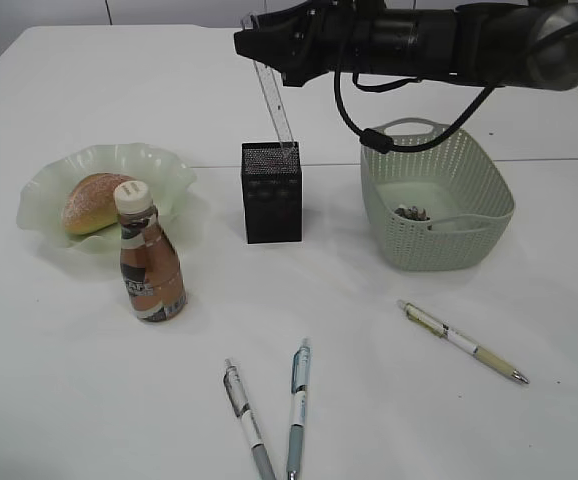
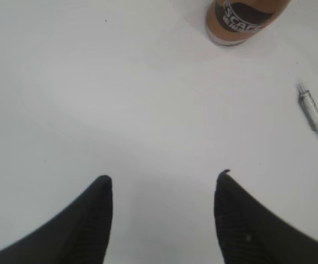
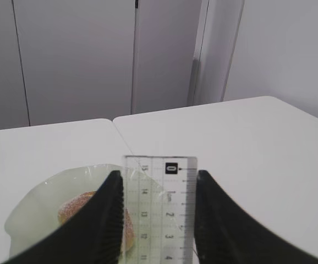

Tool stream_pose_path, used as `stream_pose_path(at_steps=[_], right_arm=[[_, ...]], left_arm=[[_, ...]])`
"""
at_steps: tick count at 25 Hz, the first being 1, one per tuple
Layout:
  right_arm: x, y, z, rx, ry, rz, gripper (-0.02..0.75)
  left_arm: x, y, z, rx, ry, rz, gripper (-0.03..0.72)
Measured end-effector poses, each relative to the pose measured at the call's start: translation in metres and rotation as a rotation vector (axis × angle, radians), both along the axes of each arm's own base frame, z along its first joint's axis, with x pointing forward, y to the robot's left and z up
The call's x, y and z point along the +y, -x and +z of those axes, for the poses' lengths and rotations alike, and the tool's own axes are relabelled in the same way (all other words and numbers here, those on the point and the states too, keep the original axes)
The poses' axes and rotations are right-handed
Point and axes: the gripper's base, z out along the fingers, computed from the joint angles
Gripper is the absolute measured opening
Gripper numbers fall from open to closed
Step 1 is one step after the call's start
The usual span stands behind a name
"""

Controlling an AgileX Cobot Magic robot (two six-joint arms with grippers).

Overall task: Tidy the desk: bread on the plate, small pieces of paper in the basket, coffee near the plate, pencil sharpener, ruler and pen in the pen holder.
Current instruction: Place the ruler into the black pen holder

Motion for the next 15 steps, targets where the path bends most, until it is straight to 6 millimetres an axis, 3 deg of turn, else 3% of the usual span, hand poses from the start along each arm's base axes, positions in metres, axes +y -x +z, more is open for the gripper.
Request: stream_pose_path(at_steps=[3, 11, 15], right_arm=[[0.002, -0.007, -0.001, -0.001, -0.015, 0.001, 0.265], [0.004, -0.019, -0.04, 0.072, -0.001, -0.013, 0.267], [0.003, -0.021, -0.051, 0.097, 0.008, -0.027, 0.31]], left_arm=[[0.0, 0.0, 0.0, 0.0, 0.0, 0.0, 0.433], [0.0, 0.0, 0.0, 0.0, 0.0, 0.0, 0.433], [0.0, 0.0, 0.0, 0.0, 0.0, 0.0, 0.433]])
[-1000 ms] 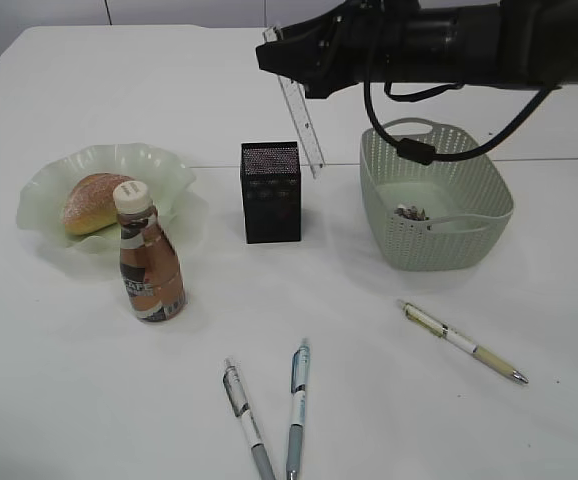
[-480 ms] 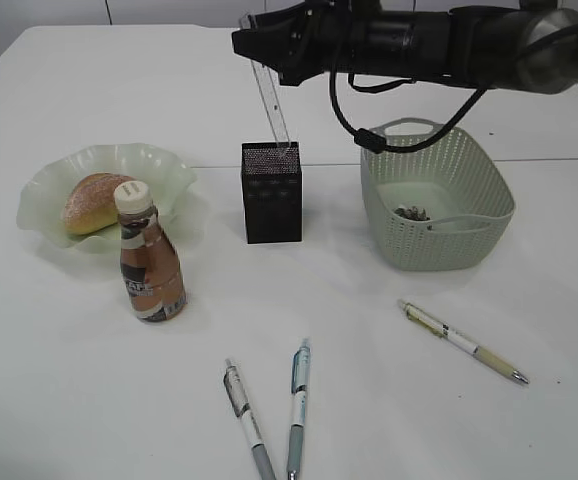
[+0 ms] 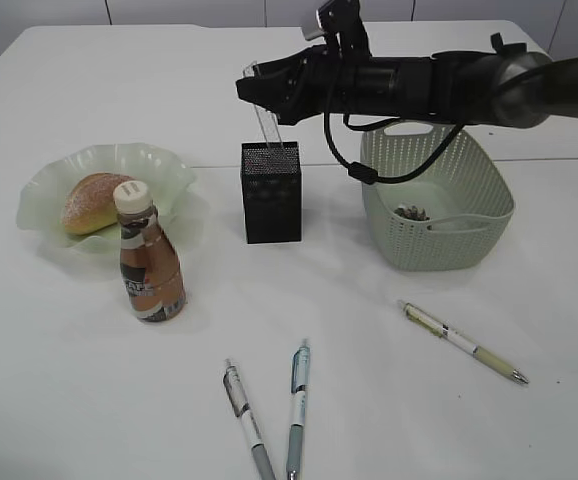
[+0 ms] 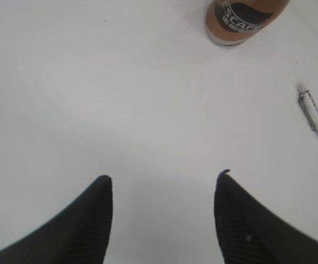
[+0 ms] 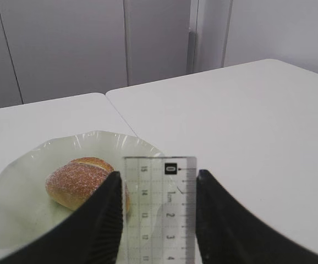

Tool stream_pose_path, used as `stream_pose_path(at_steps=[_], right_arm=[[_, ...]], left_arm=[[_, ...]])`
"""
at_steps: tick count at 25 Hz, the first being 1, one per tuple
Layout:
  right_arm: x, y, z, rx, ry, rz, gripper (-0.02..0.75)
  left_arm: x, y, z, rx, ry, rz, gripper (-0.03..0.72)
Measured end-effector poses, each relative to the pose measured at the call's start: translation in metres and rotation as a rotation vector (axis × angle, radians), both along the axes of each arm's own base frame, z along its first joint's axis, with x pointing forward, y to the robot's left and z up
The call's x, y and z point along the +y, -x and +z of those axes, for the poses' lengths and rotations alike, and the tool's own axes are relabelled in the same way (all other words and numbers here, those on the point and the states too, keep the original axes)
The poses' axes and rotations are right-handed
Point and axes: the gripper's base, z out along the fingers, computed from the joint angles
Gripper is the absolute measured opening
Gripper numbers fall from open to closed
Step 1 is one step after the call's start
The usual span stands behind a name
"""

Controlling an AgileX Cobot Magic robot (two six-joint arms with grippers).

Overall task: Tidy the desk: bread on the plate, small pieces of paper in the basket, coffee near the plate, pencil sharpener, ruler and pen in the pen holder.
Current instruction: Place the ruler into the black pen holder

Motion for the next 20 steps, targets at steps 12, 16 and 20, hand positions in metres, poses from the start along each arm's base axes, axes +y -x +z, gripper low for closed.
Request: stream_pose_path(at_steps=[12, 16, 20], right_arm=[[-0.005, -0.005, 0.008, 0.172, -0.068, -0.11, 0.417], [-0.011, 0.007, 0.045, 0.227, 0.022, -0.141, 0.417], [-0.022, 0.032, 0.091, 0.34, 0.162, -0.193, 0.417]], left_arm=[[0.0, 0.0, 0.0, 0.0, 0.0, 0.0, 0.433], [0.0, 0.0, 0.0, 0.0, 0.0, 0.0, 0.433], [0.0, 0.0, 0.0, 0.0, 0.0, 0.0, 0.433]])
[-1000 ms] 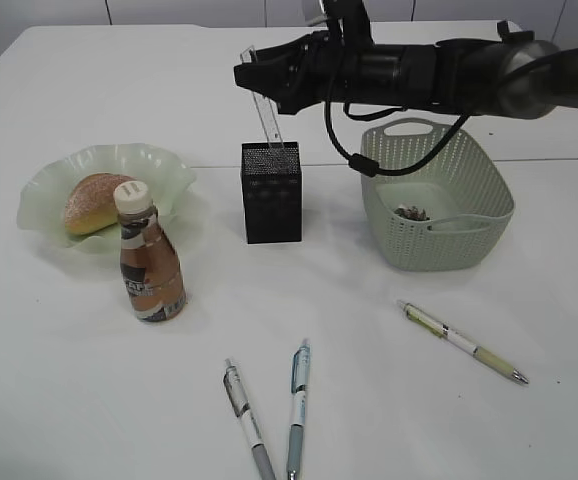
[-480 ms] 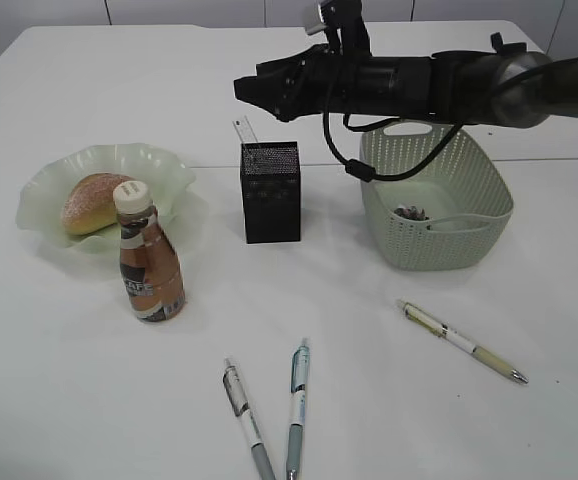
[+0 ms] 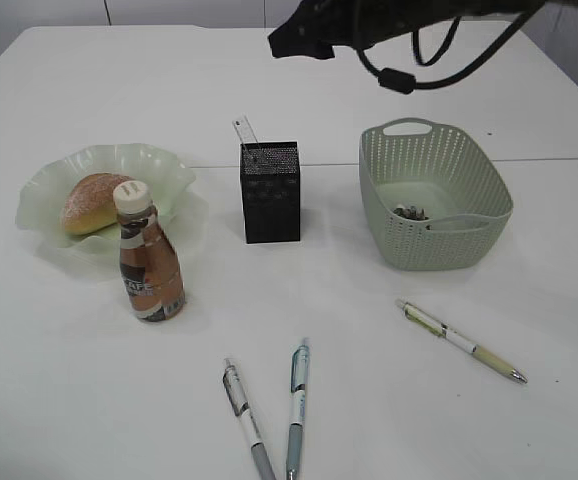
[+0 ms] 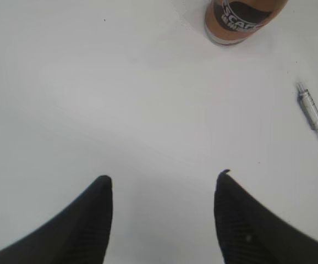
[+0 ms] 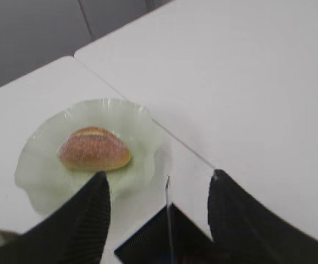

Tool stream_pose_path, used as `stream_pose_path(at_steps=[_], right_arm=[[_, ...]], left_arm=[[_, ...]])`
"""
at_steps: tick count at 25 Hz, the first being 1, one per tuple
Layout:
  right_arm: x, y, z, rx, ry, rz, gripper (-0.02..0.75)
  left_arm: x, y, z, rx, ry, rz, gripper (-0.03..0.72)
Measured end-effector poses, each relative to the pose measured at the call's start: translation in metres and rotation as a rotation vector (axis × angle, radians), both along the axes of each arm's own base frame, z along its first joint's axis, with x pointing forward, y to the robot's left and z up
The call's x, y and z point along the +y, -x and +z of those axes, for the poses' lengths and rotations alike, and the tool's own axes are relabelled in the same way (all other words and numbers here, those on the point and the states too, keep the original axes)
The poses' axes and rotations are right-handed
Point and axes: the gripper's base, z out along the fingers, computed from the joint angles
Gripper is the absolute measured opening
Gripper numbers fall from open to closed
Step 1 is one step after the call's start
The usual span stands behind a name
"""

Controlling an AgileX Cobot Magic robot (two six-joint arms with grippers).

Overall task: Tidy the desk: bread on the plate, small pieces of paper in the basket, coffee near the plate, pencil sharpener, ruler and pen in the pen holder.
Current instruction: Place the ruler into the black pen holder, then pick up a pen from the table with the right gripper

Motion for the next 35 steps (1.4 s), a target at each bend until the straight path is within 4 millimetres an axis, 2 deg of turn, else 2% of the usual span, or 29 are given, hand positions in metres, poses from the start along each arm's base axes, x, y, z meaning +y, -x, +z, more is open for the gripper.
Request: stream_pose_path(at_steps=[4, 8, 13, 19, 21, 24, 30, 35], right_arm=[[-0.015, 0.029, 0.033, 0.138, 0.144, -0.059, 0.417], [-0.03, 0.055, 0.054, 0.273, 0.241, -0.14, 0.417], [-0.044, 0.078, 0.065, 0.416, 0.342, -0.208, 0.417], [-0.057, 0.098, 0.077, 0.45, 0.402, -0.307, 0.417], [-0.061, 0.108, 0.073, 0.471, 0.429, -0.317, 0.417], [-0.069, 0.123, 0.055, 0.528, 0.496, -0.324, 0.417], [-0.08, 0.147, -0.009, 0.698, 0.68, -0.305, 0.417], [-0.07, 0.162, -0.054, 0.688, 0.779, -0.248, 0.417]], left_arm=[[0.0, 0.0, 0.0, 0.002, 0.0, 0.0, 0.433], [0.0, 0.001, 0.0, 0.012, -0.001, -0.002, 0.433], [0.0, 0.002, -0.001, 0.019, -0.001, -0.003, 0.433], [0.0, 0.003, -0.001, 0.032, -0.002, -0.006, 0.433], [0.0, 0.003, -0.001, 0.032, -0.002, -0.006, 0.433], [0.0, 0.003, -0.001, 0.034, -0.002, -0.006, 0.433], [0.0, 0.003, -0.001, 0.034, -0.002, -0.006, 0.433], [0.0, 0.003, -0.001, 0.034, -0.002, -0.006, 0.433]])
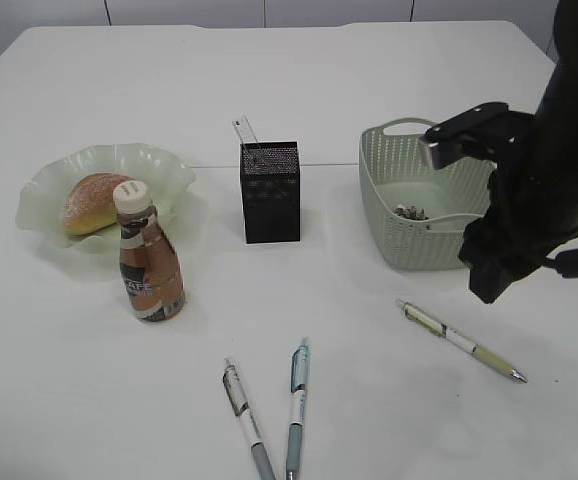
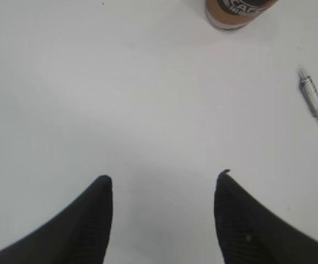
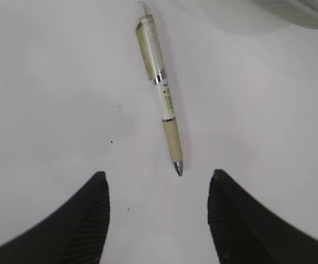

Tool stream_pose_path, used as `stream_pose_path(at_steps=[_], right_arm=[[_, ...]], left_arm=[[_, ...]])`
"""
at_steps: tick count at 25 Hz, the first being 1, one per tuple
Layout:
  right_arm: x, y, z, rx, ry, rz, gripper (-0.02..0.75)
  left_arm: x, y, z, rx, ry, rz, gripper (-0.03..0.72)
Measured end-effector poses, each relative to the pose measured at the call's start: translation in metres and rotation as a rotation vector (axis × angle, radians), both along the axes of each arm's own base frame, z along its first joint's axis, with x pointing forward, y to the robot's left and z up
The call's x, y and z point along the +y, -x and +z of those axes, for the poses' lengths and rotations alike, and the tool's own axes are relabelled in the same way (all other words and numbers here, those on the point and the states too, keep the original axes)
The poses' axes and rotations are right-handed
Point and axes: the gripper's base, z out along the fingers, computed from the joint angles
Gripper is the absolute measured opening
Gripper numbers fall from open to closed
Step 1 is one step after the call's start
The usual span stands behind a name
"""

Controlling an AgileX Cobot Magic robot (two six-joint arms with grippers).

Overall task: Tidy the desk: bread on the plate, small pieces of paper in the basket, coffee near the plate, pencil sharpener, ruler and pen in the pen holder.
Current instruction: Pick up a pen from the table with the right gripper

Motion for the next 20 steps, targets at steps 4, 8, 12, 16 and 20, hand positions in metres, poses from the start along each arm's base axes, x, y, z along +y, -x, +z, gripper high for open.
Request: stream_pose_path(at_steps=[4, 8, 12, 16, 20], right_arm=[[0.011, 0.003, -0.016, -0.024, 0.007, 0.126, 0.403], [0.014, -0.004, -0.031, -0.033, 0.01, 0.167, 0.385], [0.016, -0.011, -0.047, -0.013, 0.022, 0.226, 0.384], [0.018, -0.016, -0.061, -0.007, 0.026, 0.247, 0.384], [0.019, -0.021, -0.074, -0.006, 0.027, 0.252, 0.384]], left_arm=[[0.0, 0.0, 0.0, 0.001, 0.0, 0.0, 0.433], [0.0, 0.0, 0.0, 0.001, 0.0, 0.0, 0.433], [0.0, 0.0, 0.0, 0.002, 0.0, 0.0, 0.433], [0.0, 0.0, 0.0, 0.002, 0.0, 0.0, 0.433], [0.0, 0.0, 0.0, 0.002, 0.0, 0.0, 0.433]])
